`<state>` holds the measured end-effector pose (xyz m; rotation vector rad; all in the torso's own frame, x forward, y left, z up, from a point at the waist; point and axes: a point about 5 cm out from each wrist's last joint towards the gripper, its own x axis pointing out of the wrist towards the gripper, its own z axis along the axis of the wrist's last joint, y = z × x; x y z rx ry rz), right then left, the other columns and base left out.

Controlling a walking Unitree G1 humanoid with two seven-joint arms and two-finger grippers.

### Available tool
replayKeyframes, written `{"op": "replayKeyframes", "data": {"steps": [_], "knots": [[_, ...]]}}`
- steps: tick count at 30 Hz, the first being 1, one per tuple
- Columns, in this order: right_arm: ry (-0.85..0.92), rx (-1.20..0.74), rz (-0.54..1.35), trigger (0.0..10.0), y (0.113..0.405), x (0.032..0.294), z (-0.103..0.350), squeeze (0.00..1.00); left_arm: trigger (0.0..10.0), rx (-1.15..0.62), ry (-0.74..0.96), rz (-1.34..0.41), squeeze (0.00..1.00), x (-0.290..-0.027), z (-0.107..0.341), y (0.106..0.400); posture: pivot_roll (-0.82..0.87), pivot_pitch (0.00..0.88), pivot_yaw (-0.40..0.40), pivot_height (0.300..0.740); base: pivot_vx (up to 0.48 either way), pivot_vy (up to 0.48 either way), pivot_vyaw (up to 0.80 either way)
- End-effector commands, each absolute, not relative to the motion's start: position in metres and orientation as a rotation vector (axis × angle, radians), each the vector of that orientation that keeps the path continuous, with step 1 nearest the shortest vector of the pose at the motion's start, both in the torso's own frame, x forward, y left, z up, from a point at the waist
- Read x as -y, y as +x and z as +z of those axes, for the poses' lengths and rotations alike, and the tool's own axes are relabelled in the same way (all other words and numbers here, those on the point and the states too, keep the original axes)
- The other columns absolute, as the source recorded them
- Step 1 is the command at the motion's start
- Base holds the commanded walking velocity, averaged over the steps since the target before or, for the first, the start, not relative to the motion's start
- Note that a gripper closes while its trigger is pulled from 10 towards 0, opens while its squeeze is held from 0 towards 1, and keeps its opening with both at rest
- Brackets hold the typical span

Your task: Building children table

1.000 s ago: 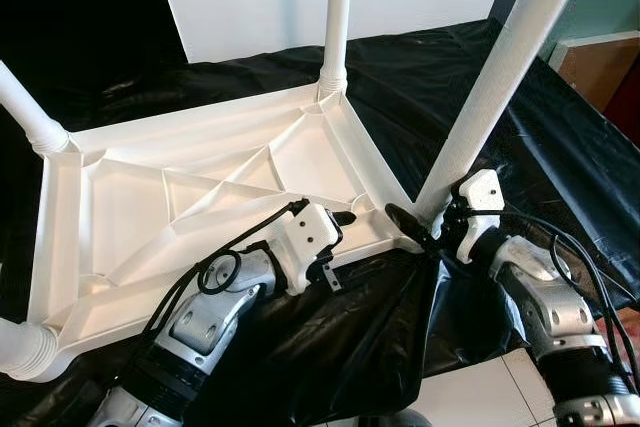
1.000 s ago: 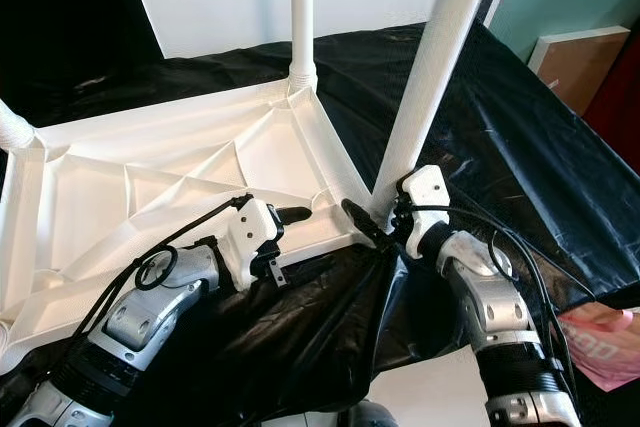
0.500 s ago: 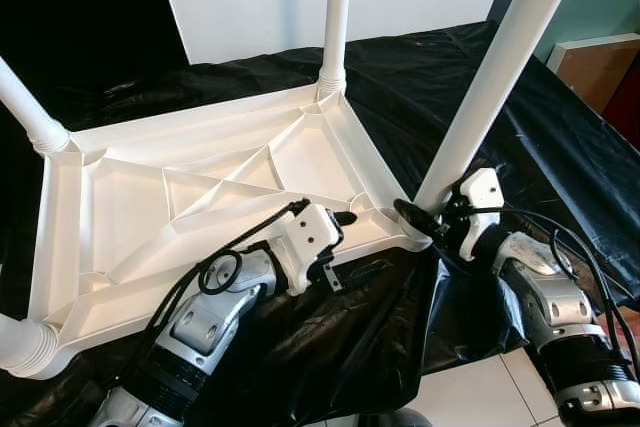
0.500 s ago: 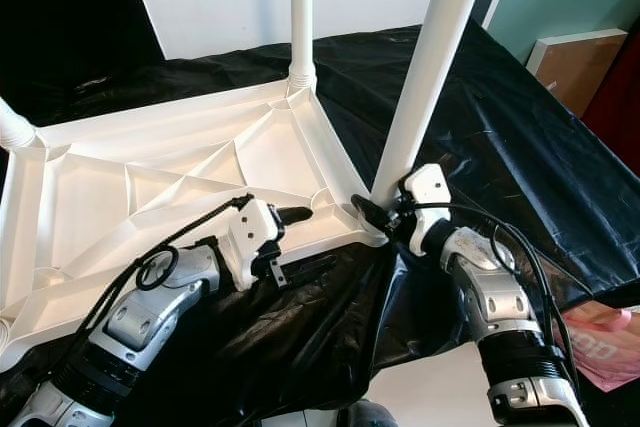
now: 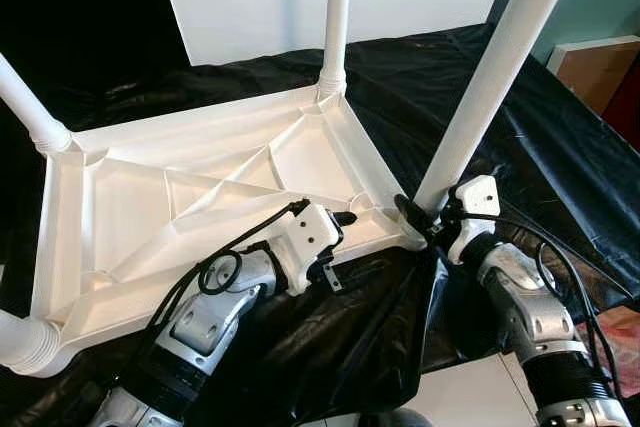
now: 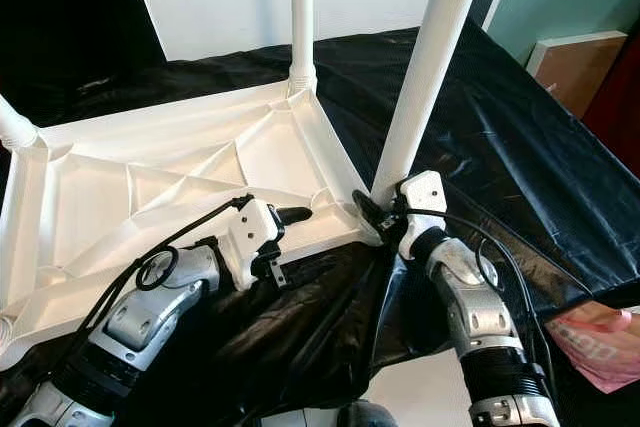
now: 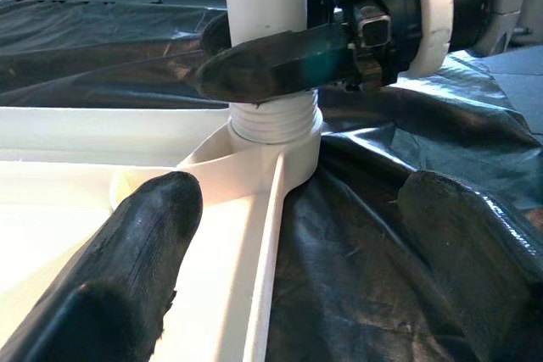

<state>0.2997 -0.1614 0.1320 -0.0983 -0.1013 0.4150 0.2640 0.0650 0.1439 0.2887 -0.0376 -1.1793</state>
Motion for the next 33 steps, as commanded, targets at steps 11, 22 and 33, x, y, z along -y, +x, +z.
{"op": "replayKeyframes", "data": {"steps": [11,22,33], "knots": [[0.020,0.000,0.042,10.0,0.292,0.150,0.110,0.00,10.0,0.023,0.310,-1.245,0.00,-0.062,0.142,0.260,0.00,0.092,-0.033,0.740,0.000,0.000,0.00],[0.065,-0.030,-0.118,10.0,0.285,0.137,0.108,0.00,10.0,0.021,0.311,-1.237,0.00,-0.064,0.142,0.259,0.01,0.086,-0.035,0.740,0.000,0.000,0.00],[0.045,0.001,-0.129,10.0,0.284,0.135,0.117,1.00,10.0,0.025,0.313,-1.241,0.00,-0.062,0.142,0.260,0.00,0.083,-0.035,0.740,0.000,0.000,0.00]]}}
